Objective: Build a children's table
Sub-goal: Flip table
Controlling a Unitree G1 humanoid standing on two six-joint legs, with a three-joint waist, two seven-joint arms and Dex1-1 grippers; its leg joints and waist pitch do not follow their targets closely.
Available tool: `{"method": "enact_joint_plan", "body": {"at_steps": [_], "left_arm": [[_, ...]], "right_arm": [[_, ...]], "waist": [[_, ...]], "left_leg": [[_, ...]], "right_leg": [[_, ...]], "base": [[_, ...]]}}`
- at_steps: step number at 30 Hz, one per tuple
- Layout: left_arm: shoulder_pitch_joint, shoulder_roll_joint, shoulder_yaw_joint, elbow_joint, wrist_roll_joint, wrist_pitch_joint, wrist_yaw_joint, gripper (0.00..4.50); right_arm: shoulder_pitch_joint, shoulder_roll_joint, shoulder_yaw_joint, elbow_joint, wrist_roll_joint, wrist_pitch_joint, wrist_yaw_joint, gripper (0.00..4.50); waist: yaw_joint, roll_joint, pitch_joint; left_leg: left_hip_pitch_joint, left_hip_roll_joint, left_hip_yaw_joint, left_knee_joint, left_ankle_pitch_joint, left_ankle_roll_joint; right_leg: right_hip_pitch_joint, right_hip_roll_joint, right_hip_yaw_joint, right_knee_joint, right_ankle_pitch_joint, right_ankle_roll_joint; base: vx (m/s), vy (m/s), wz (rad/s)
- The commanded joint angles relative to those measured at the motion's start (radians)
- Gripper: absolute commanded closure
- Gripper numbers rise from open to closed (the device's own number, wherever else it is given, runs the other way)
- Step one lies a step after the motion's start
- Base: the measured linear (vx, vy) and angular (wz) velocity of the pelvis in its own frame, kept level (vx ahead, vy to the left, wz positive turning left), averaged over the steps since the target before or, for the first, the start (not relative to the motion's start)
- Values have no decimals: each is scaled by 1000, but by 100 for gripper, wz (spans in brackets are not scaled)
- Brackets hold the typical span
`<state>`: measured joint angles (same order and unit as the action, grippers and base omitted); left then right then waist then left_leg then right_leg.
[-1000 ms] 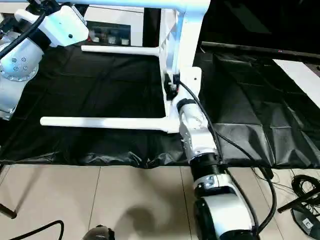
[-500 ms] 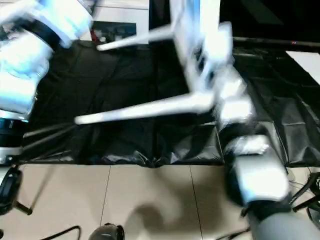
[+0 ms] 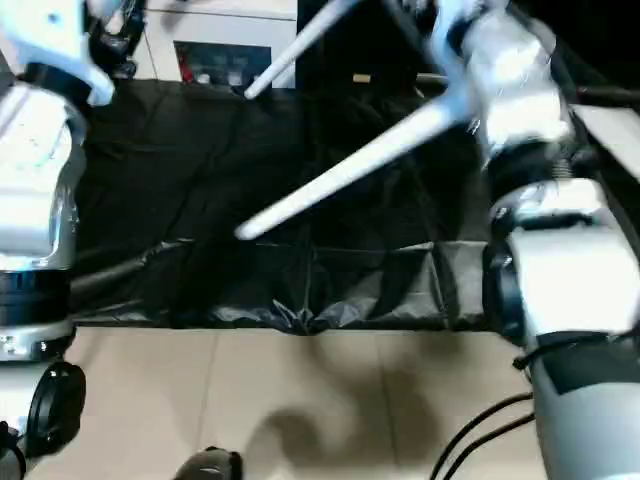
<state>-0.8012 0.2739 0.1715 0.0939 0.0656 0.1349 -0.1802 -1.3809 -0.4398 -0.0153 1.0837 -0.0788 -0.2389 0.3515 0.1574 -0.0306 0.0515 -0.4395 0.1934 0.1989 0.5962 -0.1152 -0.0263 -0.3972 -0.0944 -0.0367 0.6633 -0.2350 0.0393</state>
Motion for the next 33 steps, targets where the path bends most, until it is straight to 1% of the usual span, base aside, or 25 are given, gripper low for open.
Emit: {"method": "enact_joint_plan", "body": {"at_steps": [1, 3, 4, 5, 6, 7, 10, 11, 12, 13, 14, 15, 16, 17, 18, 19, 20, 21, 22, 23, 24, 27, 29, 30, 33], "left_arm": [[30, -37, 67, 70, -83, 78, 64, 217], [28, -37, 65, 70, -77, 85, 59, 217], [28, -43, 66, 61, -69, 108, 53, 217], [28, -44, 66, 60, -68, 110, 53, 217], [31, -47, 65, 52, -66, 123, 55, 217], [33, -47, 63, 48, -65, 128, 55, 218], [37, -44, 55, 42, -67, 145, 59, 223], [38, -44, 55, 41, -69, 148, 61, 223], [38, -43, 54, 42, -71, 152, 63, 226], [39, -44, 54, 42, -71, 153, 63, 228], [41, -44, 53, 39, -69, 162, 63, 233], [41, -44, 53, 38, -69, 162, 63, 235], [43, -44, 53, 36, -68, 169, 63, 236], [43, -44, 53, 35, -68, 171, 63, 238], [44, -44, 53, 34, -68, 173, 63, 238], [45, -44, 52, 33, -68, 176, 63, 239], [48, -43, 50, 29, -68, 185, 64, 240], [49, -42, 49, 27, -69, 189, 65, 241], [50, -42, 48, 25, -69, 192, 66, 241], [51, -41, 48, 24, -71, 194, 68, 243], [51, -41, 47, 24, -71, 194, 68, 244], [56, -40, 43, 19, -72, 206, 73, 244], [60, -42, 42, 15, -69, 215, 73, 246], [60, -42, 42, 15, -69, 216, 73, 246], [62, -42, 39, 15, -66, 224, 74, 247]], "right_arm": [[3, -5, -51, 45, 54, -13, 11, 145], [0, -4, -48, 52, 52, -21, 16, 138], [-8, 4, -65, 72, 65, -53, 25, 132], [-8, 5, -68, 74, 67, -57, 25, 111], [-13, 8, -77, 85, 76, -77, 32, 111], [-15, 8, -76, 89, 76, -85, 36, 101], [-17, 11, -90, 88, 92, -132, 55, 72], [-17, 12, -95, 88, 95, -146, 54, 72], [-18, 17, -109, 82, 111, -186, 62, 63], [-19, 19, -116, 81, 118, -198, 65, 54], [-20, 29, -142, 70, 156, -264, 101, 48], [-20, 29, -142, 69, 157, -266, 102, 48], [-18, 37, -155, 60, 180, -311, 133, 48], [-18, 40, -158, 57, 186, -325, 142, 48], [-14, 45, -162, 52, 197, -346, 164, 48], [-11, 49, -165, 47, 205, -363, 182, 48], [7, 70, -183, 22, 255, -424, 269, 48], [13, 77, -189, 14, 272, -439, 299, 48], [17, 81, -192, 8, 284, -450, 317, 48], [19, 83, -192, 4, 288, -462, 325, 48], [20, 83, -191, 3, 289, -465, 327, 48], [18, 95, -218, -5, 326, -473, 374, 48], [9, 103, -236, -12, 364, -467, 436, 48], [9, 103, -237, -12, 366, -466, 440, 48], [5, 106, -243, -5, 383, -459, 495, 48]], "waist": [[-15, -4, -63], [-20, 1, -65], [-23, -2, -64], [-24, -6, -63], [-23, -8, -64], [-23, -5, -64], [-23, -9, -62], [-23, -10, -63], [-22, -9, -64], [-22, -9, -65], [-23, -10, -66], [-21, -9, -67], [-22, -12, -68], [-20, -11, -69], [-21, -11, -71], [-18, -13, -76], [-18, -13, -78], [-15, -10, -81], [-15, -9, -82], [-15, -10, -82], [-16, -10, -81], [-19, -10, -78], [-20, -8, -77], [-19, -4, -76], [-20, -7, -74]], "left_leg": [[63, 30, -26, -63, -493, -86], [64, 33, -32, -69, -523, -109], [67, 32, -31, -68, -550, -115], [67, 31, -31, -68, -560, -114], [65, 30, -31, -67, -558, -108], [66, 30, -30, -65, -554, -104], [64, 30, -31, -66, -565, -101], [63, 30, -31, -66, -560, -101], [62, 30, -31, -66, -551, -100], [60, 30, -31, -66, -543, -100], [59, 31, -31, -66, -537, -98], [59, 31, -31, -65, -527, -92], [55, 31, -29, -64, -497, -81], [55, 31, -29, -63, -483, -75], [52, 31, -27, -62, -445, -63], [48, 32, -25, -57, -386, -43], [46, 31, -24, -54, -352, -31], [44, 32, -21, -47, -296, -1], [37, 32, -21, -43, -241, 16], [38, 31, -20, -42, -228, 21], [39, 31, -19, -41, -230, 26], [44, 34, -19, -45, -279, 16], [47, 36, -19, -47, -305, 6], [48, 36, -21, -48, -315, 2], [47, 36, -21, -51, -341, -15]], "right_leg": [[-6, -36, 22, -100, -287, -127], [-6, -34, 20, -98, -261, -122], [-10, -33, 20, -98, -246, -127], [-10, -34, 20, -98, -245, -128], [-7, -36, 20, -99, -248, -131], [-9, -38, 21, -100, -248, -135], [-9, -38, 21, -102, -267, -130], [-7, -39, 21, -102, -266, -130], [-6, -39, 20, -101, -262, -131], [-6, -39, 20, -100, -251, -135], [-4, -39, 20, -98, -240, -136], [-4, -39, 20, -97, -217, -140], [1, -38, 20, -94, -182, -147], [3, -38, 19, -93, -166, -150], [7, -36, 18, -88, -128, -159], [14, -36, 18, -81, -62, -170], [16, -36, 18, -78, -24, -177], [18, -36, 18, -72, 55, -191], [23, -31, 14, -63, 108, -205], [22, -29, 13, -62, 120, -211], [23, -28, 12, -62, 114, -222], [21, -29, 13, -69, 43, -231], [20, -30, 14, -72, 16, -232], [19, -30, 14, -73, 5, -231], [17, -31, 14, -76, -22, -227]], "base": [[0, 0, 0], [0, 0, 0], [0, 0, 0], [0, 0, 0], [0, 0, 0], [0, 0, 0], [0, 0, 0], [0, 0, 0], [0, 0, 0], [0, 0, 0], [0, 0, 0], [0, 0, 0], [0, 0, 0], [0, 0, 0], [0, 0, 0], [0, 0, 0], [0, 0, 0], [0, 0, 0], [0, 0, 0], [0, 0, 0], [0, 0, 0], [0, 0, 0], [0, 0, 0], [0, 0, 0], [0, 0, 0]]}}
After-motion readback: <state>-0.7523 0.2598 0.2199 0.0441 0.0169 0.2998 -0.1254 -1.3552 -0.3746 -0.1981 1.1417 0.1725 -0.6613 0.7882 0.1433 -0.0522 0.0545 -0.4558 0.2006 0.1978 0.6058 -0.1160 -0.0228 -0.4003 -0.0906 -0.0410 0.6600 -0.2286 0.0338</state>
